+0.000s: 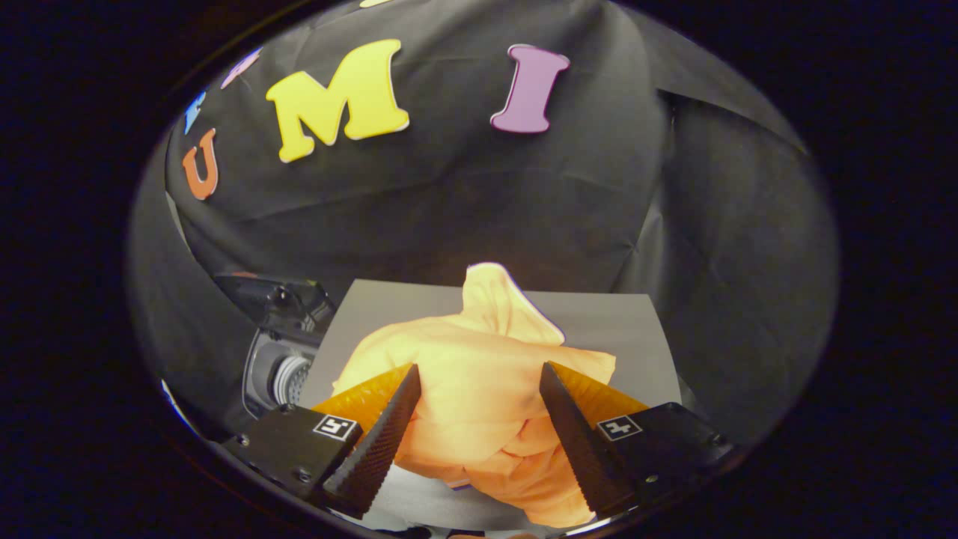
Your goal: Put the clothes into the washing machine and then close the washing machine lid.
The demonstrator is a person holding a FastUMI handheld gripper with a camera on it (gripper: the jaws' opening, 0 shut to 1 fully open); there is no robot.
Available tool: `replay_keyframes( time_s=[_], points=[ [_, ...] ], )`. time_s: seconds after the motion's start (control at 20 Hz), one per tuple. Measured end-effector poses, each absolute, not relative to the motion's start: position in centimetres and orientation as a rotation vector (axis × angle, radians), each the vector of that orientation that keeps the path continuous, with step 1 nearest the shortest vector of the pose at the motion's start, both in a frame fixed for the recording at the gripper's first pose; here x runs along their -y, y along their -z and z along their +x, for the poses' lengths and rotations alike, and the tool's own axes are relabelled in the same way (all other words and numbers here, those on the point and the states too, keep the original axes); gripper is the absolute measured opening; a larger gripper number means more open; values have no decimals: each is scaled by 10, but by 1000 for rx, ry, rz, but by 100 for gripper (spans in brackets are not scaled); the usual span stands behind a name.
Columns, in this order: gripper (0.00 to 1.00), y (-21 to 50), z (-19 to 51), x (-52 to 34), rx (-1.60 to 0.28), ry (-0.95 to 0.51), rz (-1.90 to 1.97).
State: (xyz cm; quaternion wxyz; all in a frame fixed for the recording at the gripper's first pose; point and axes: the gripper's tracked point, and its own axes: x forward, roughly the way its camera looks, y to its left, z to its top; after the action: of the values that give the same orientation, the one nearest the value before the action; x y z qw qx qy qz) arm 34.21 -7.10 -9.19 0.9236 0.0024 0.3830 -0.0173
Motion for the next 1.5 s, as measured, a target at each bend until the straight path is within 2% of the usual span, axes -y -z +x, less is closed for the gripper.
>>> replay_keyframes(
  time_s=[0.25,0.35,0.45,0.7,0.8,1.1,1.5],
  points=[
    [96,112,339,64,-959,30,21],
    [89,119,341,63,-1001,11,40],
    [77,117,340,60,-1031,14,64],
    [25,115,336,54,-1035,23,9],
    [18,111,332,52,-1042,17,23],
    [14,83,316,23,-1017,-5,95],
    [14,37,306,-86,-980,-130,98]
  ],
)
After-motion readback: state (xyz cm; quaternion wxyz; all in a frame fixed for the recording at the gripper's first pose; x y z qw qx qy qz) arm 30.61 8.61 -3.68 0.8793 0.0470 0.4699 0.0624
